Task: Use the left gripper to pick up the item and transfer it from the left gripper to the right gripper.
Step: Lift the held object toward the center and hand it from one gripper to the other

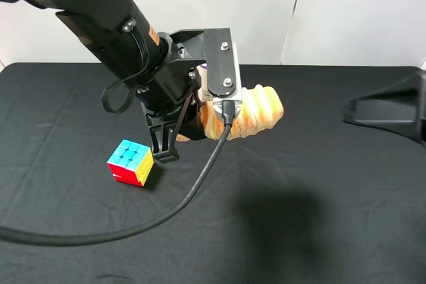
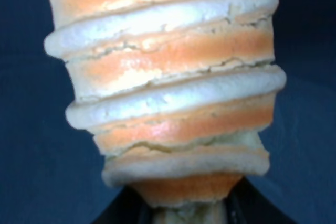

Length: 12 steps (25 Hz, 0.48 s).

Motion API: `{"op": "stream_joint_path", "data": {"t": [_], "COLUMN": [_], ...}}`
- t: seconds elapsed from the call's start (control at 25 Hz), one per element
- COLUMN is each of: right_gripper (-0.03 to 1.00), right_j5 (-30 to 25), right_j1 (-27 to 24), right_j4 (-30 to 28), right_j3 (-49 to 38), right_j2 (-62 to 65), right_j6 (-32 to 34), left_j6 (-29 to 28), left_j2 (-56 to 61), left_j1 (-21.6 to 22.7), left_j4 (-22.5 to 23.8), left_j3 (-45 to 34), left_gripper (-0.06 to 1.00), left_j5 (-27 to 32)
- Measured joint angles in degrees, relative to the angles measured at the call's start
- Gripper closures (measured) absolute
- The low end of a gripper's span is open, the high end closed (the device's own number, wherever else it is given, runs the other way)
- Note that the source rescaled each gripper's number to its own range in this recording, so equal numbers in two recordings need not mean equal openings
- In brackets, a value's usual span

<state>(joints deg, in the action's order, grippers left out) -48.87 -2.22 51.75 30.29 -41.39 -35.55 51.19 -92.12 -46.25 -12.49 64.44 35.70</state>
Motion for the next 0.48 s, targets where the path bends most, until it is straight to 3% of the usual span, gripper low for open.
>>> {"op": "stream_joint_path", "data": {"t": [0.28, 0.48], "right_gripper": [-0.03, -0.03], "right_j5": [-3.2, -4.5], "right_j1": [0.0, 0.0], "right_j4": [13.2, 16.9], "right_j3": [0.0, 1.2], "right_j2": [-11.7, -18.4], "right_j6": [-15.8, -22.1], "left_j6": [1.3, 2.7], "left_j2": [0.0, 0.0], "left_j1": [-0.4, -0.4], "left_j4": [-0.2, -0.2], "left_j3": [0.0, 0.0], "left_gripper": [0.93, 0.93], "left_j5": [-1.3, -1.5]}}
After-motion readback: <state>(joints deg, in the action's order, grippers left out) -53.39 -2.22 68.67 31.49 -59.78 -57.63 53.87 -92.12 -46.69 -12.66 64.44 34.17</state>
